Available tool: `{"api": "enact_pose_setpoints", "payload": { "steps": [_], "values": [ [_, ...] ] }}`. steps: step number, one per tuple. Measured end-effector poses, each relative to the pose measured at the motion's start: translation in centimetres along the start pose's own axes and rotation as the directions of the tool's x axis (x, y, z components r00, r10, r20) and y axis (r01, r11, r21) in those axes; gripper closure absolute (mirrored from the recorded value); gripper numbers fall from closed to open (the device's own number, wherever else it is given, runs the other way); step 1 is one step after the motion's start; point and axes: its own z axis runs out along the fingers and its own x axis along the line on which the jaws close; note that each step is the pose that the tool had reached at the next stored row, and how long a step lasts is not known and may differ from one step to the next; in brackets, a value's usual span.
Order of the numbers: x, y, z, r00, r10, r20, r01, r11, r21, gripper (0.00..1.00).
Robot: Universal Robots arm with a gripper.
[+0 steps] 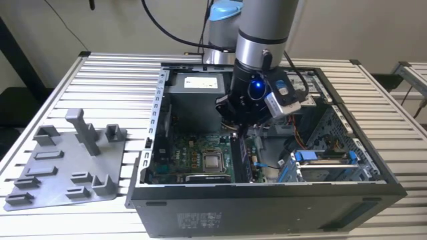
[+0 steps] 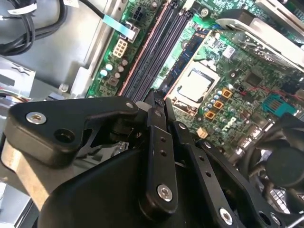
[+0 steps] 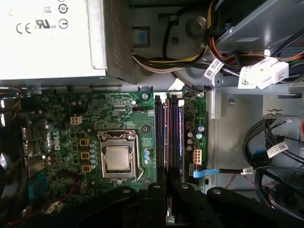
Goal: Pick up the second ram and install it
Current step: 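Insert the second ram into the second slot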
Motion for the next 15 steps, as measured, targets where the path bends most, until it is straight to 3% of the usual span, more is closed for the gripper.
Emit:
{"api": "enact_pose_setpoints", "payload": {
  "steps": [12,15],
  "values": [
    [0.08,0.13,2.1,1.0,0.0,-0.0028,0.0,1.0,0.0,0.86],
    [0.1,0.15,2.53,1.0,0.0,-0.0084,0.0,1.0,0.0004,0.86]
  ]
}}
